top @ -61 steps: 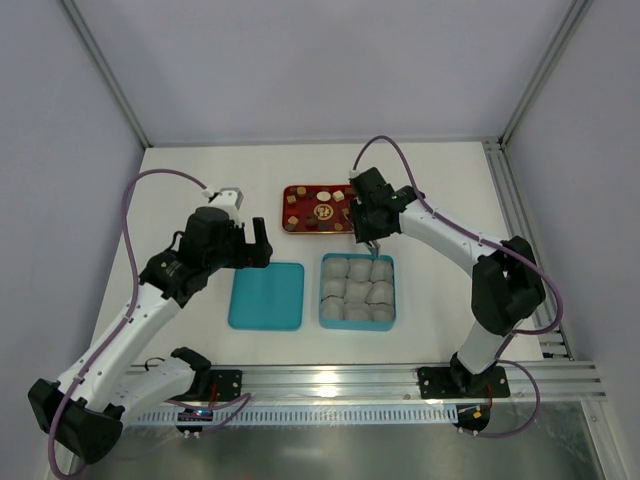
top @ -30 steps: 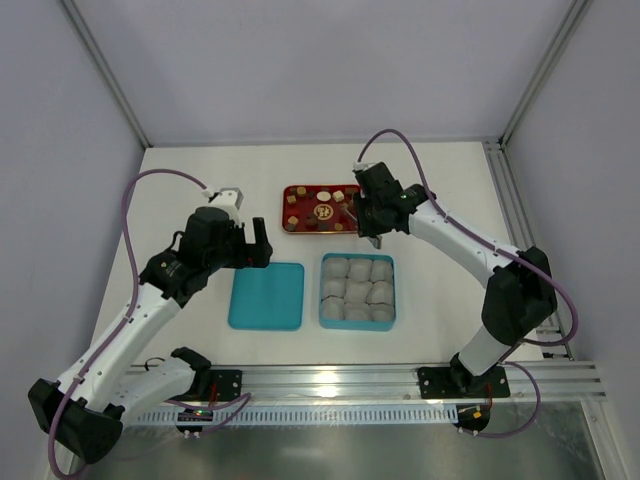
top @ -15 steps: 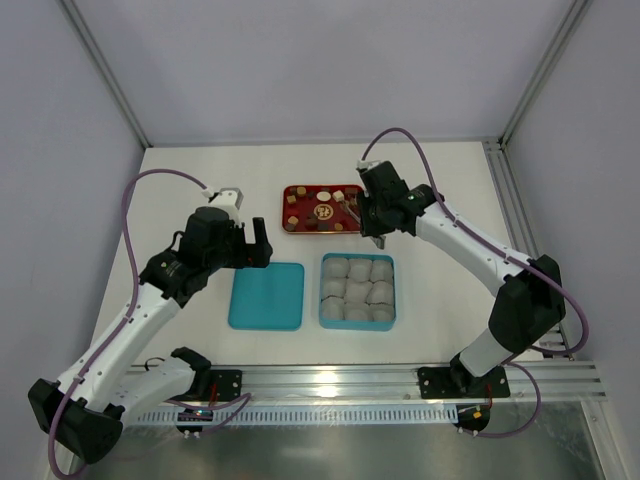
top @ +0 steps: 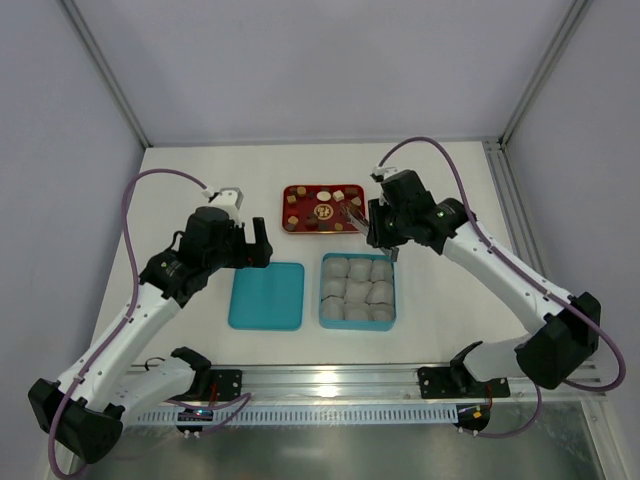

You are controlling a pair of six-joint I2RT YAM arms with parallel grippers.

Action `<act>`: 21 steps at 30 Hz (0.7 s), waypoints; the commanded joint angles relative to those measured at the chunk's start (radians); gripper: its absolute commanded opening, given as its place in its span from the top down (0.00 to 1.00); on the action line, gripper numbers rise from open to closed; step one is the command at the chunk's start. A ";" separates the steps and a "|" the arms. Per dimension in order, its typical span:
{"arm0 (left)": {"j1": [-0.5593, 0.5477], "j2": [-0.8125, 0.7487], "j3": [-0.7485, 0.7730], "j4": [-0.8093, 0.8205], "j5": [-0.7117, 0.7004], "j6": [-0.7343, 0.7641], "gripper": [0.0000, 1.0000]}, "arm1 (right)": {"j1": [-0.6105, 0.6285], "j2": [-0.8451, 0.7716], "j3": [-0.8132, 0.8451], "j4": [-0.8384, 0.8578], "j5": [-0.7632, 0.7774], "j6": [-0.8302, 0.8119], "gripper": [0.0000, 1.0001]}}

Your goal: Pack the chocolate

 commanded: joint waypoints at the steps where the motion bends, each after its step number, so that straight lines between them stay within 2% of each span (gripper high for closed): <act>1: -0.002 -0.002 0.039 0.006 -0.016 0.009 0.00 | 0.016 -0.078 -0.027 -0.028 -0.078 0.029 0.74; 13: -0.002 -0.001 0.039 0.008 -0.018 0.011 0.00 | 0.121 -0.256 -0.140 -0.119 -0.084 0.105 0.74; 21: -0.002 -0.002 0.039 0.003 -0.024 0.011 0.00 | 0.203 -0.272 -0.200 -0.112 -0.067 0.153 0.74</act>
